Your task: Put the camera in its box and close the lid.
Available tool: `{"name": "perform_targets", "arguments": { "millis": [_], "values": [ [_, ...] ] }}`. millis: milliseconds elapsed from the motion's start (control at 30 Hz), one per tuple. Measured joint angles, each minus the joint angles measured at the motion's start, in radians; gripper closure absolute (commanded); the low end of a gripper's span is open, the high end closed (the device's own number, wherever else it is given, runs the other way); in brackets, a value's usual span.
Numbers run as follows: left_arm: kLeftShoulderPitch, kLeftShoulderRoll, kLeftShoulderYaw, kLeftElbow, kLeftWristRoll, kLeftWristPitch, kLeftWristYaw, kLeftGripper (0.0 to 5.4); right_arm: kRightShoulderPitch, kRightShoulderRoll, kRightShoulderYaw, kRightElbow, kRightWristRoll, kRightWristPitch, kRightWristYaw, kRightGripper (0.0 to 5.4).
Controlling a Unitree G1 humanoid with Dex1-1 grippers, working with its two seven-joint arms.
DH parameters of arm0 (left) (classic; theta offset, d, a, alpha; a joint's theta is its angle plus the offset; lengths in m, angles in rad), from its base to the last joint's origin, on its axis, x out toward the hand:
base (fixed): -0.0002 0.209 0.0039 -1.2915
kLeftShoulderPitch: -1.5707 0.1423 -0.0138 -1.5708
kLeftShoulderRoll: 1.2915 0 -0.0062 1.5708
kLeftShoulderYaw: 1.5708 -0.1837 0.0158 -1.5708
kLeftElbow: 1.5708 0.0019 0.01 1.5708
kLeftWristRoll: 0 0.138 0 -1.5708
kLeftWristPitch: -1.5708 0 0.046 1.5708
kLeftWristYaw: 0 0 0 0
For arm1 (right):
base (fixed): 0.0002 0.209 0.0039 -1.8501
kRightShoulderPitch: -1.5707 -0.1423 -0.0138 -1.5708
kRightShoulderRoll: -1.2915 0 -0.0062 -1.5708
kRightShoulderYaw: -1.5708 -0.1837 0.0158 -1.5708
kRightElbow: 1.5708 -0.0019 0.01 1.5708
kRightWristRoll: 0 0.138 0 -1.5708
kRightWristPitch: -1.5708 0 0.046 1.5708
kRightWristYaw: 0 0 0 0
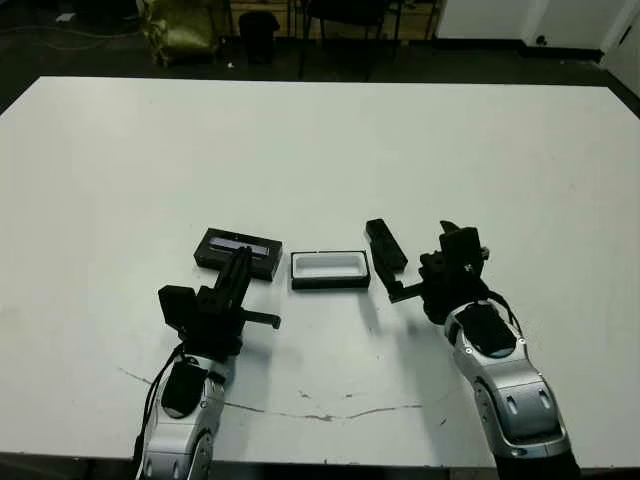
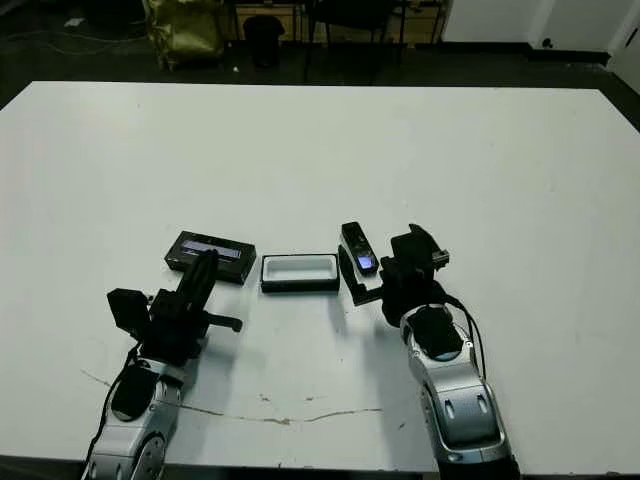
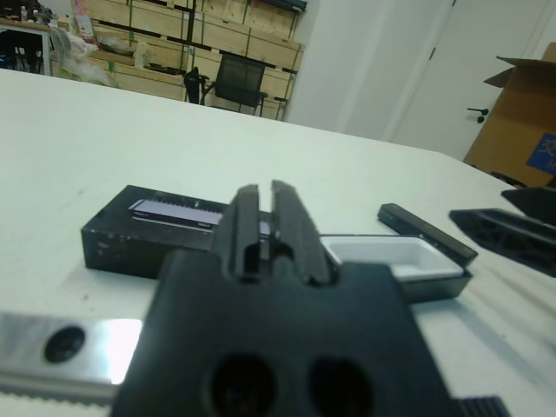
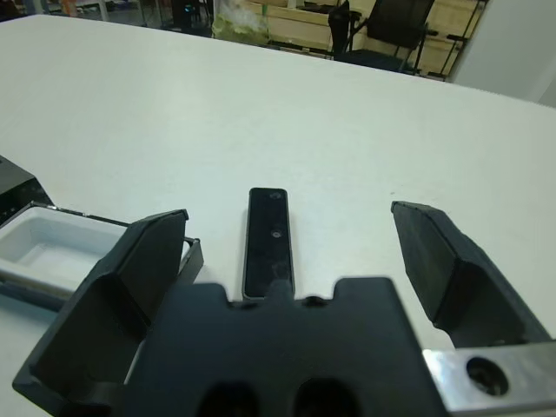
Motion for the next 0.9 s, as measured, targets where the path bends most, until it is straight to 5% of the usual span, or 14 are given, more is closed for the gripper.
{"name": "perform_targets", "arguments": {
  "millis": [900],
  "values": [
    [0.0,-0.001,0.0,0.005,-0.007,0.003,-0.006,5.4,-0.103,0.001,0.011,0.184,-0.062,0.011,-0.018,0.02]
  ]
}}
